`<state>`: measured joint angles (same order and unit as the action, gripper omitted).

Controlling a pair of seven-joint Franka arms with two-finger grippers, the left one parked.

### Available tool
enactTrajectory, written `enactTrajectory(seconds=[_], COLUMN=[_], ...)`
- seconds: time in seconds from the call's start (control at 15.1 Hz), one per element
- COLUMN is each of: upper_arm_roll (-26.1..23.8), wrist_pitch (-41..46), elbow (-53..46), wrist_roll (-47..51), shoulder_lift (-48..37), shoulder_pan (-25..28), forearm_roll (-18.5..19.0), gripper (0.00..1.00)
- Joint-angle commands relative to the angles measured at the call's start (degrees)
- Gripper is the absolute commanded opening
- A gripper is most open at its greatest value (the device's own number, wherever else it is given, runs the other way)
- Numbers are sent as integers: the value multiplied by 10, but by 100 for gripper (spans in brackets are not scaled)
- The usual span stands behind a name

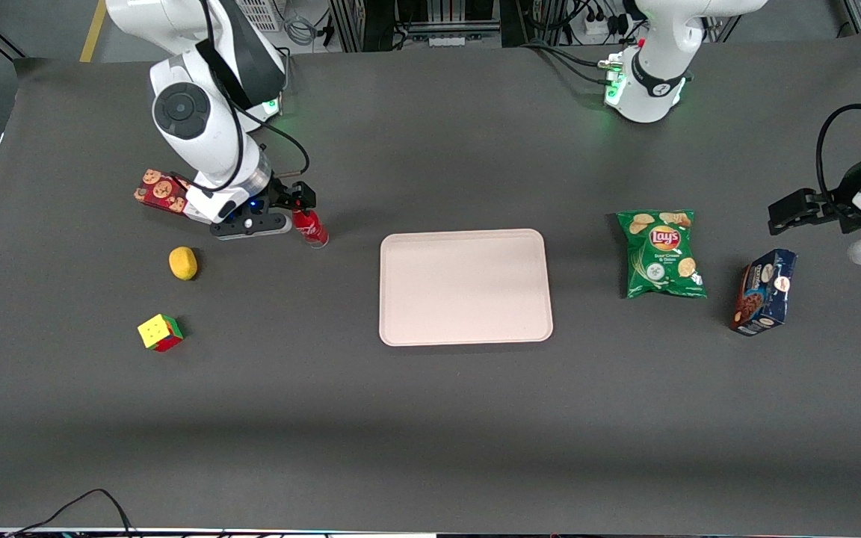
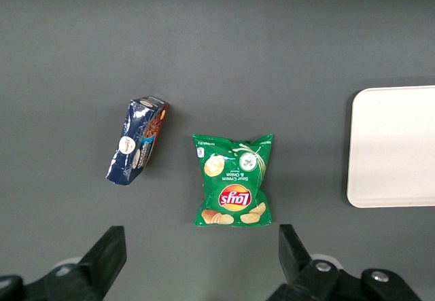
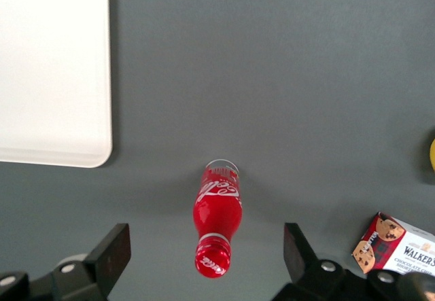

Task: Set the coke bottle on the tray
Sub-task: 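Close the right gripper around the bottle's neck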

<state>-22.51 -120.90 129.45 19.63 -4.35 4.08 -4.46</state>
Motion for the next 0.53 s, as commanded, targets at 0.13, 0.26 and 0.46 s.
enactTrajectory(seconds=[0.13,0.26,0.46], upper_arm_roll=[-7,-19,-27], wrist_pitch=[-60,-65,-71], elbow=[63,74,83], wrist_roll=[11,12,18], shoulder_lift=[-9,-7,-7], shoulder_pan=[-3,-3,-3], forearm_roll=[-10,-10,-11], gripper=[100,100,100])
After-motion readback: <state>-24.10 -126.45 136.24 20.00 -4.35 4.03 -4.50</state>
